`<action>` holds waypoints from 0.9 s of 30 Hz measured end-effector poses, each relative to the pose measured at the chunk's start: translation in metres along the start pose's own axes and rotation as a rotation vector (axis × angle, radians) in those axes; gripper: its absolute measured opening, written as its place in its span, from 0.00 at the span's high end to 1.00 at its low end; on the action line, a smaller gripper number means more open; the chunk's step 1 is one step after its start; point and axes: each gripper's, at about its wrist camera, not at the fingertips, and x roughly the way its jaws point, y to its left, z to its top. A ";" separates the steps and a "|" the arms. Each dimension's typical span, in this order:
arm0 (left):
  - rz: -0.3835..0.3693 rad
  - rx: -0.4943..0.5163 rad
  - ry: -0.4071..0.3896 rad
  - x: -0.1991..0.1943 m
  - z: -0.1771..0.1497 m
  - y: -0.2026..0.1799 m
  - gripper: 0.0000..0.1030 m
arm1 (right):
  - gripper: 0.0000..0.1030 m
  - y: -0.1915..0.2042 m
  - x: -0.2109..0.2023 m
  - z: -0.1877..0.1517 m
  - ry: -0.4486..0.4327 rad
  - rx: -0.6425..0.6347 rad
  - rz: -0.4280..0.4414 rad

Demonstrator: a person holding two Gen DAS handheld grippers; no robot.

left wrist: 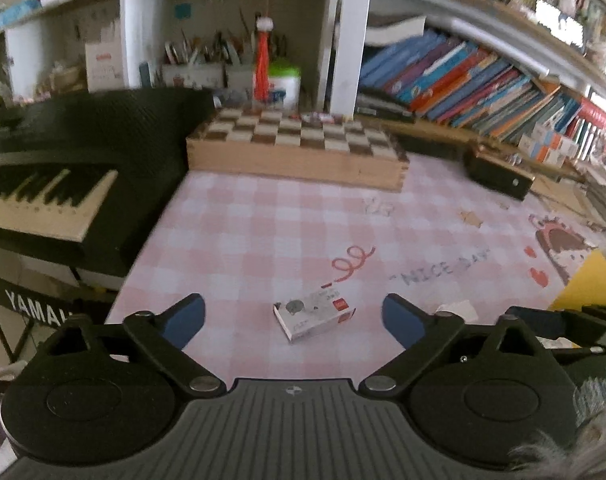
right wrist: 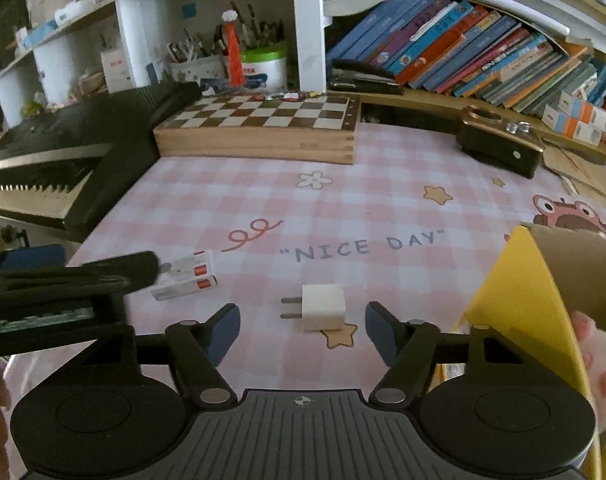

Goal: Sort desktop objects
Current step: 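Grasp the white-and-red small box with the left tool while the right tool grasps the white plug, then lift the small box with the left tool while the right tool lifts the white plug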

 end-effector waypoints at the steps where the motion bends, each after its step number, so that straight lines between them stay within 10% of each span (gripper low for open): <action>1: -0.003 0.002 0.012 0.007 0.001 -0.001 0.13 | 0.41 0.001 0.003 0.001 0.001 -0.001 -0.002; 27: -0.007 0.045 0.102 0.059 0.000 -0.009 0.44 | 0.60 -0.003 0.039 -0.003 0.044 -0.009 -0.011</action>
